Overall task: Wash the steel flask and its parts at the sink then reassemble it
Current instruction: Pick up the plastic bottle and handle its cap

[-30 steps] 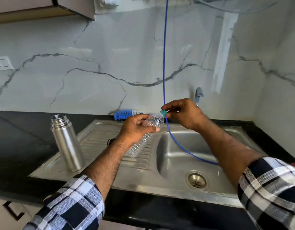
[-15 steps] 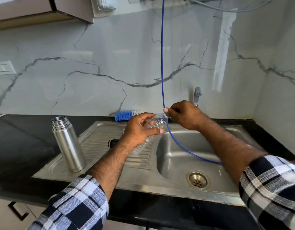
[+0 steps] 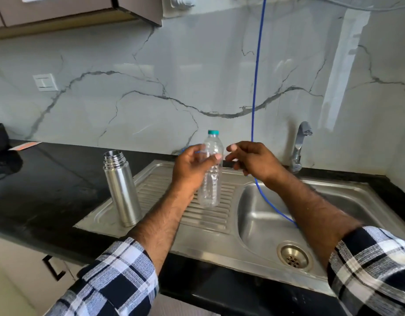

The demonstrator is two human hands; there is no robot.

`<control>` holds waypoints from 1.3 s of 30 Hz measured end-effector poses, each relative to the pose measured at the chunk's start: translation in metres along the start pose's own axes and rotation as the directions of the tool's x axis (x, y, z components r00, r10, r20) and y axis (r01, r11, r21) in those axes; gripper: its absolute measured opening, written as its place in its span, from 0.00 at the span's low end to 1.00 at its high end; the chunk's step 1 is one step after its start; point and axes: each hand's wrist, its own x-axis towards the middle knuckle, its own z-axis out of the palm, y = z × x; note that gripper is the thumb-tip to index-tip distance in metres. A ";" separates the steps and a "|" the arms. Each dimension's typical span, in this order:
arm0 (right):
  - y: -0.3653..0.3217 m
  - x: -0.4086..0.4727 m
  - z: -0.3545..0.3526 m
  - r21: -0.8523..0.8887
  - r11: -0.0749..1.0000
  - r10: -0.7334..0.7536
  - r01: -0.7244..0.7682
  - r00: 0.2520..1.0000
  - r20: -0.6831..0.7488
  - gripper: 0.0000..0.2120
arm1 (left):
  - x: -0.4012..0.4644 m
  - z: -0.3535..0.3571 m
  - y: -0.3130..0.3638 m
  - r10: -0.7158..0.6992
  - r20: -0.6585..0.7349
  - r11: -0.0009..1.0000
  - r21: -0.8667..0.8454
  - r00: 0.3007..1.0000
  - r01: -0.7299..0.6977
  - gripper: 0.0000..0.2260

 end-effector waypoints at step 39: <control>0.093 0.303 0.247 -0.385 0.917 -0.073 0.105 0.993 0.097 0.29 | 0.140 -0.092 -0.140 -0.150 -0.642 0.970 0.053 0.752 0.239 0.07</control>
